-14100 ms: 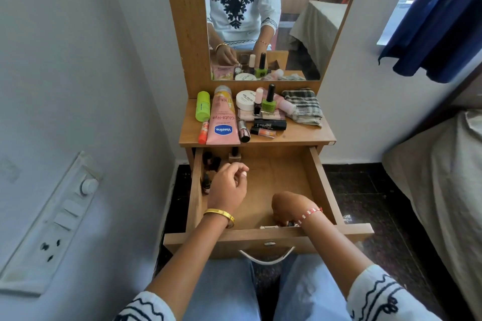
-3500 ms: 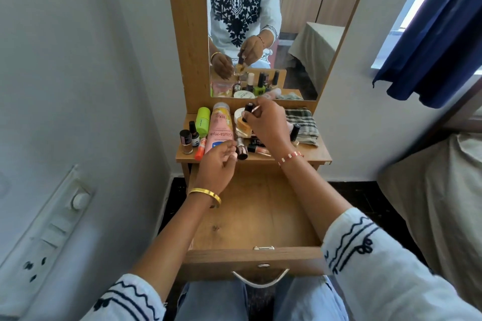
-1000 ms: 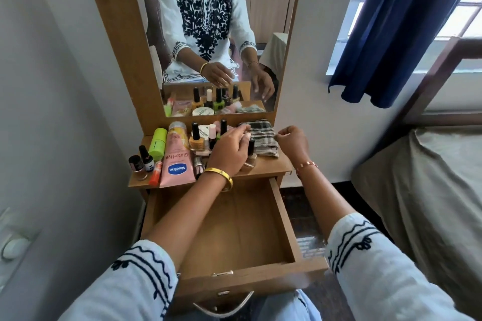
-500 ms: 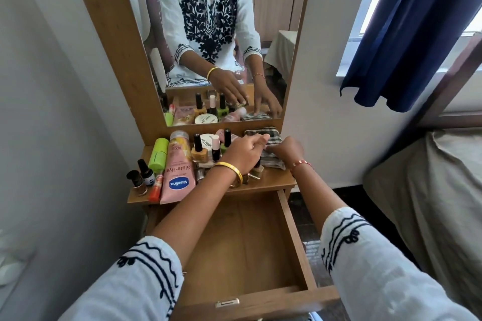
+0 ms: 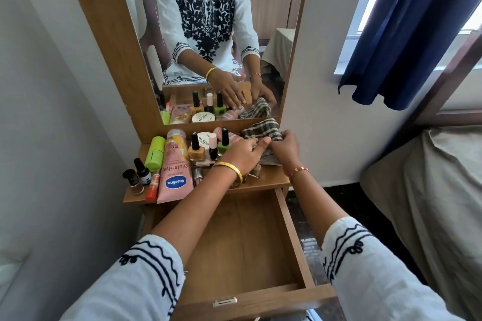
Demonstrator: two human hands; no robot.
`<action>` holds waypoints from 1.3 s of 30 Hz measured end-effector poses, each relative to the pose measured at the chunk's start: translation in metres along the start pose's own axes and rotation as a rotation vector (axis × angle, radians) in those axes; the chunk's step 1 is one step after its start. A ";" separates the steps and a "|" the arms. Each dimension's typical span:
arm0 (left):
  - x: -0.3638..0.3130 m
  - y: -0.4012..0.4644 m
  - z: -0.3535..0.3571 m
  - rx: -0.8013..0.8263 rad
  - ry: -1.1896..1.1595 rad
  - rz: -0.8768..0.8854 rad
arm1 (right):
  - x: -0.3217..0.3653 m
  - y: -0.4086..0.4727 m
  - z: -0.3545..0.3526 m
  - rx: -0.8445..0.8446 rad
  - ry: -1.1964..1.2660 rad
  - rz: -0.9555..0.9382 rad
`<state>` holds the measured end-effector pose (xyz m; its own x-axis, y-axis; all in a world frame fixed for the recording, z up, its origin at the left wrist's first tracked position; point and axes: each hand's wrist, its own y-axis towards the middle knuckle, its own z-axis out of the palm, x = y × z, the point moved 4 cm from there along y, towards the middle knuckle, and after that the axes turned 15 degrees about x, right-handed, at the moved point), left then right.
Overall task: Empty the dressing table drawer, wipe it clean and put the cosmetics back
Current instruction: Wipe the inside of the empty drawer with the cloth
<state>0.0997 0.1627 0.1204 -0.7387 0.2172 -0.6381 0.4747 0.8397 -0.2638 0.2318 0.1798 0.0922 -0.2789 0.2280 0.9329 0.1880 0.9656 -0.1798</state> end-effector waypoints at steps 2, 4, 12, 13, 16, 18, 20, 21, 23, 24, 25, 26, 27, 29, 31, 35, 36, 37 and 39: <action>0.001 0.000 0.000 0.006 0.004 -0.008 | 0.000 -0.004 0.002 -0.041 0.070 -0.035; 0.000 0.000 0.000 0.007 -0.005 -0.015 | 0.002 -0.007 -0.001 -0.088 0.131 -0.073; -0.010 -0.007 -0.003 -0.035 -0.027 0.039 | 0.027 -0.023 -0.023 -0.200 0.172 -0.265; -0.013 -0.009 -0.004 -0.059 -0.036 0.063 | 0.031 -0.027 -0.024 -0.203 0.173 -0.294; -0.021 -0.017 -0.009 -0.143 -0.071 0.121 | 0.046 -0.039 -0.028 -0.216 0.223 -0.377; -0.026 -0.026 -0.014 -0.200 -0.137 0.176 | 0.056 -0.050 -0.028 -0.215 0.293 -0.439; -0.031 -0.037 -0.019 -0.258 -0.272 0.239 | 0.066 -0.061 -0.028 -0.212 0.372 -0.487; -0.032 -0.042 -0.021 -0.295 -0.350 0.255 | 0.070 -0.068 -0.027 -0.204 0.412 -0.495; -0.029 -0.052 -0.026 -0.365 -0.523 0.247 | 0.075 -0.080 -0.023 -0.159 0.503 -0.487; -0.026 -0.056 -0.027 -0.383 -0.620 0.227 | 0.076 -0.085 -0.020 -0.121 0.550 -0.476; -0.023 -0.060 -0.027 -0.393 -0.723 0.217 | 0.077 -0.092 -0.016 -0.077 0.590 -0.461; -0.019 -0.065 -0.028 -0.400 -0.815 0.197 | 0.075 -0.098 -0.010 -0.031 0.622 -0.442; -0.016 -0.071 -0.027 -0.408 -0.886 0.173 | 0.073 -0.104 -0.003 0.013 0.646 -0.418; -0.006 -0.081 -0.025 -0.437 -0.962 0.130 | 0.064 -0.116 0.011 0.075 0.671 -0.368; 0.004 -0.092 -0.021 -0.459 -1.020 0.111 | 0.055 -0.127 0.025 0.121 0.667 -0.327; 0.026 -0.113 -0.011 -0.519 -1.083 0.095 | 0.042 -0.145 0.043 0.242 0.665 -0.283; 0.031 -0.119 -0.009 -0.520 -1.081 0.100 | 0.040 -0.149 0.046 0.268 0.638 -0.285; 0.035 -0.125 -0.006 -0.526 -1.068 0.098 | 0.039 -0.153 0.049 0.294 0.607 -0.297; 0.044 -0.137 -0.004 -0.562 -0.998 0.062 | 0.036 -0.161 0.055 0.349 0.591 -0.327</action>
<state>0.0003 0.0586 0.1313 0.1065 -0.0149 -0.9942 0.0305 0.9995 -0.0117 0.1401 0.0397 0.1378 0.2997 -0.0863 0.9501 -0.1538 0.9785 0.1374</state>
